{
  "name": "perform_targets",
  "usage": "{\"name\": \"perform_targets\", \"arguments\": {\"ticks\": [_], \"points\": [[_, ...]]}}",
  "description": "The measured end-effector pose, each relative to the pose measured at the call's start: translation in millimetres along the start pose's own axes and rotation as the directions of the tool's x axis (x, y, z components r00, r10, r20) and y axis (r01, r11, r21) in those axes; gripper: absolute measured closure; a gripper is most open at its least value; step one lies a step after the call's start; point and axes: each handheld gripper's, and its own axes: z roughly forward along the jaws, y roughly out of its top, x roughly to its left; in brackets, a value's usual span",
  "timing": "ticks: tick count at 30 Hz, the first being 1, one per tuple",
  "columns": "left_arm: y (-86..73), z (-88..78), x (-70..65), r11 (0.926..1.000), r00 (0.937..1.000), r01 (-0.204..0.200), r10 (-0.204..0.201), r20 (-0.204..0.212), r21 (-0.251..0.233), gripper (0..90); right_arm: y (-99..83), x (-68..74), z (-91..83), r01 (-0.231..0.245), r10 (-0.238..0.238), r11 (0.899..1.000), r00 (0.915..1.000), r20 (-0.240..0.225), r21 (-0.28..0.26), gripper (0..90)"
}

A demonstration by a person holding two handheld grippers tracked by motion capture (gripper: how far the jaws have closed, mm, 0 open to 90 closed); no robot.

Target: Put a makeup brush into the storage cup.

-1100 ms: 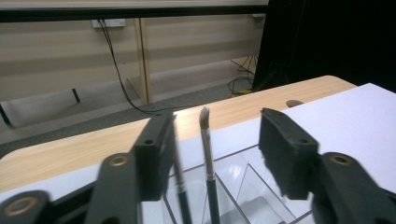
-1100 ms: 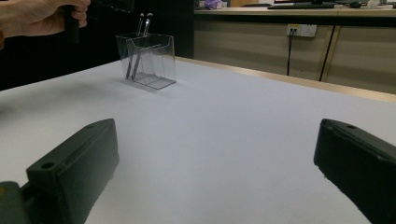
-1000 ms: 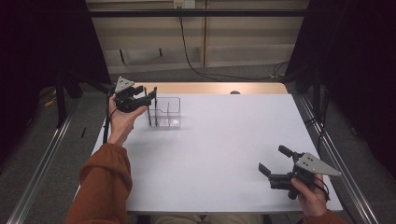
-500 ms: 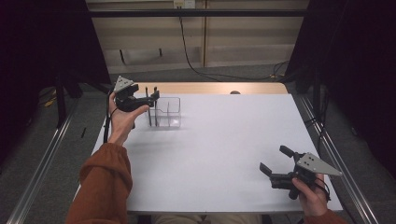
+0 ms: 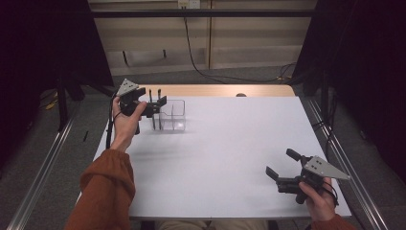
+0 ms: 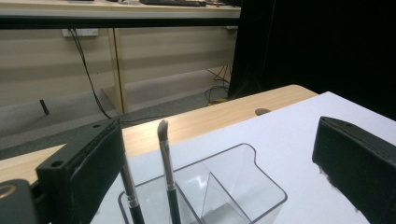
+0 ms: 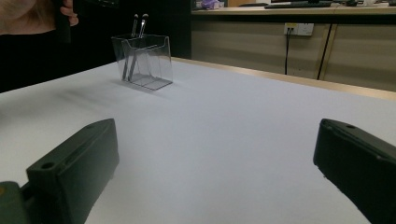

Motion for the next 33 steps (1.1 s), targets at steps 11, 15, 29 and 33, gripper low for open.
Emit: {"name": "perform_targets", "arguments": {"ticks": [11, 15, 29, 33], "points": [[-3.3, -14.6, -3.7, 0.9999, 0.9999, 0.010, -0.010, -0.001, -0.012, 2.6, 1.2, 1.9, 0.1, 0.004, -0.004, 1.000, 1.0000, 0.003, 0.000, 0.0], [-5.0, -21.1, -4.4, 0.9999, 1.0000, 0.004, -0.004, 0.000, -0.015, 2.6, 1.2, 2.0, -0.1, 0.003, -0.003, 1.000, 1.0000, 0.004, -0.002, 0.0], [-10.1, -40.5, -16.3, 0.9994, 0.9992, -0.029, 0.030, 0.027, -0.018, 5.1, 1.6, 2.0, -0.6, 0.004, -0.004, 1.000, 1.0000, 0.005, -0.004, 0.0], [-12.5, -46.5, -19.7, 0.9992, 0.9988, -0.030, 0.031, 0.038, -0.026, 5.0, 1.5, 1.8, -0.6, 0.004, -0.004, 1.000, 1.0000, 0.007, -0.004, 0.0]]}}
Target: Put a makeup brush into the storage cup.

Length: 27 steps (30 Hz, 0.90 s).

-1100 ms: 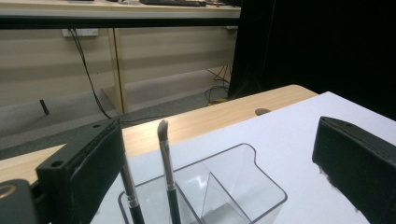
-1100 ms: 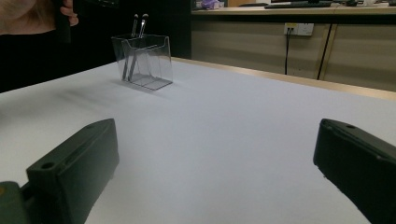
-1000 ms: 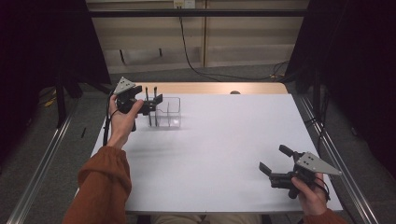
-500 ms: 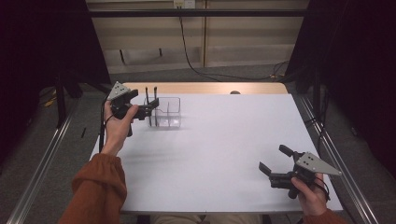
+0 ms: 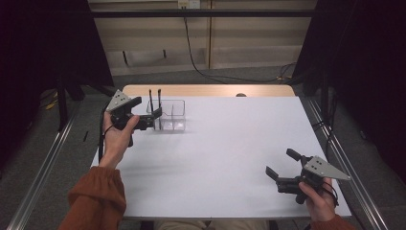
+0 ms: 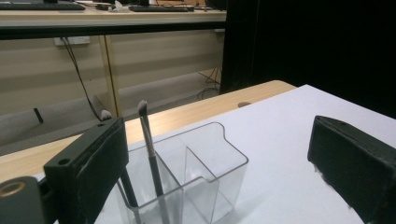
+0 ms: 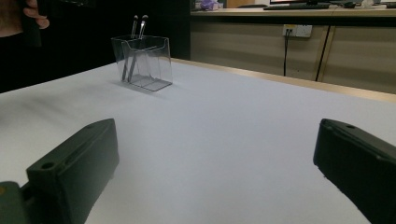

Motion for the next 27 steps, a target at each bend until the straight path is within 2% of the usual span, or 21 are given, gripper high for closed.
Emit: {"name": "perform_targets", "arguments": {"ticks": [7, 12, 15, 27], "points": [[-6.1, -11.9, -4.8, 1.0000, 1.0000, -0.004, 0.004, 0.000, -0.001, 4.2, 0.0, 0.2, 0.2, -0.002, 0.002, 1.000, 1.0000, 0.001, 0.000, 0.0], [-11.0, -24.1, -8.3, 0.9998, 1.0000, 0.000, 0.000, 0.001, -0.019, 3.7, 0.0, 0.0, 0.1, 0.001, -0.001, 1.000, 1.0000, 0.001, 0.000, 0.0], [-13.6, -31.9, -9.0, 0.9996, 0.9998, -0.009, 0.008, -0.016, -0.026, 3.7, 0.0, 0.1, 0.2, 0.003, -0.003, 1.000, 1.0000, 0.000, 0.000, 0.0], [-27.0, -53.3, -14.2, 0.9995, 0.9996, -0.013, 0.012, -0.025, -0.030, 3.5, 0.1, 0.3, 0.1, 0.003, -0.003, 1.000, 1.0000, -0.001, 0.000, 0.0]]}}
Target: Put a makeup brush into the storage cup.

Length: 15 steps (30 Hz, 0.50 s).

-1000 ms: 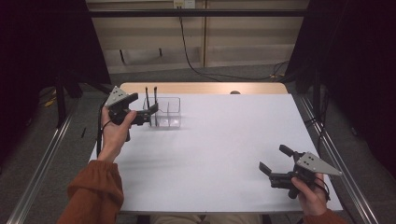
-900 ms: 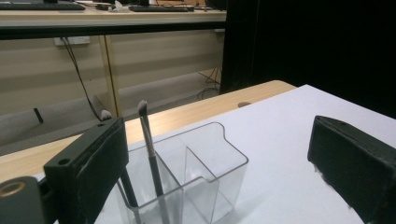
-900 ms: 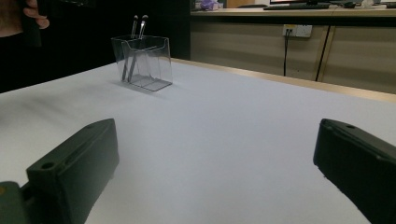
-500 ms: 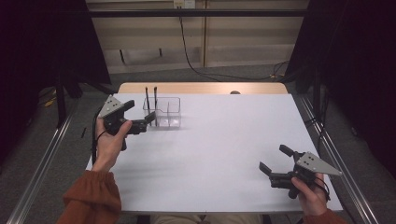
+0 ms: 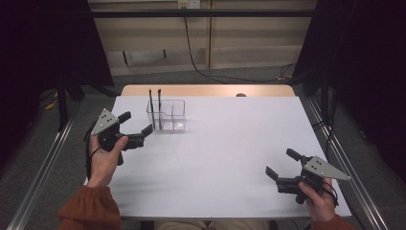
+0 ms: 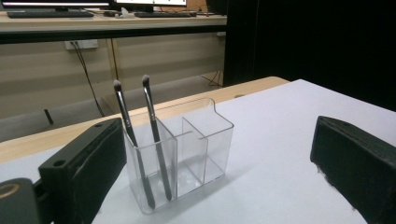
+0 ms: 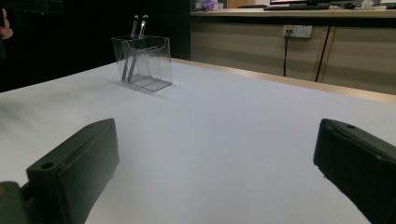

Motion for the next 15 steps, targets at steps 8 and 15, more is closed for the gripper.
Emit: {"name": "perform_targets", "arguments": {"ticks": [8, 15], "points": [[-9.1, -11.7, -4.9, 0.9999, 1.0000, 0.000, 0.000, 0.004, 0.012, 3.5, 0.1, 0.0, -0.3, 0.003, -0.003, 1.000, 1.0000, 0.001, 0.000, 0.0], [-17.1, -24.4, -13.1, 0.9998, 0.9998, -0.018, 0.018, -0.003, 0.008, 3.1, 0.0, 0.1, -0.2, 0.004, -0.004, 1.000, 1.0000, -0.001, -0.001, 0.0]]}}
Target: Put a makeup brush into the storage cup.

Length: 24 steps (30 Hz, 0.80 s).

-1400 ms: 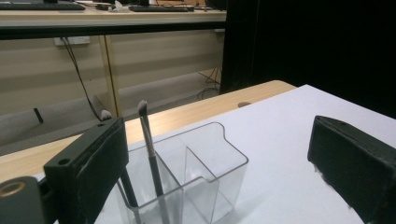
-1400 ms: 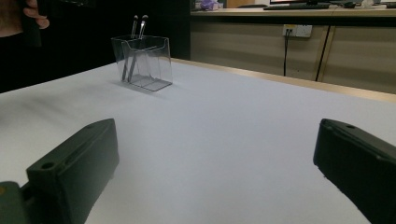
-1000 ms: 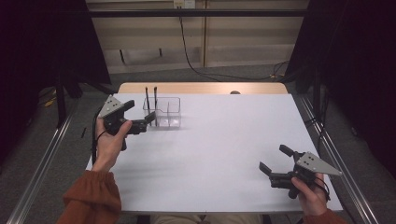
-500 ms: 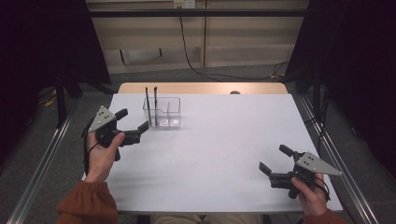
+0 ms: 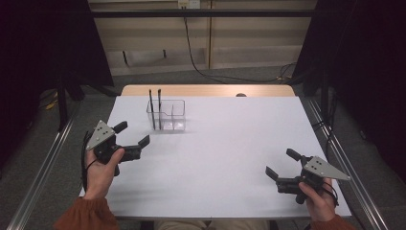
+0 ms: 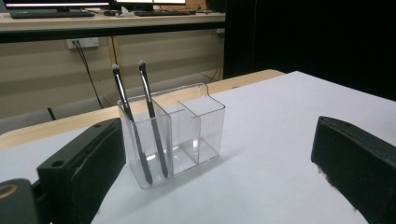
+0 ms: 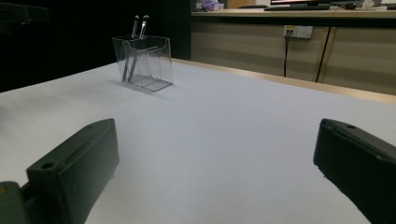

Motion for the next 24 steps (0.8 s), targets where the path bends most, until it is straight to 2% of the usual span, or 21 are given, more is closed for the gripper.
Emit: {"name": "perform_targets", "arguments": {"ticks": [4, 12, 18, 24], "points": [[-4.6, -7.8, -3.0, 1.0000, 0.9999, 0.008, -0.008, 0.013, -0.001, 3.1, 0.0, 0.0, 0.0, 0.000, 0.000, 1.000, 1.0000, 0.002, 0.000, 0.0], [-14.9, -21.9, -8.3, 0.9998, 0.9997, 0.021, -0.021, 0.011, 0.005, 3.1, -0.1, 0.1, 0.2, -0.002, 0.002, 1.000, 1.0000, 0.004, 0.001, 0.0], [-26.1, -30.6, -13.3, 0.9997, 0.9997, 0.024, -0.024, -0.008, -0.004, 3.1, 0.0, 0.5, -0.2, -0.001, 0.001, 1.000, 1.0000, 0.002, 0.000, 0.0], [-30.7, -38.9, -18.9, 0.9996, 0.9995, 0.029, -0.029, 0.010, 0.004, 3.1, -0.1, 0.5, -0.7, -0.002, 0.002, 1.000, 1.0000, 0.005, 0.002, 0.0]]}}
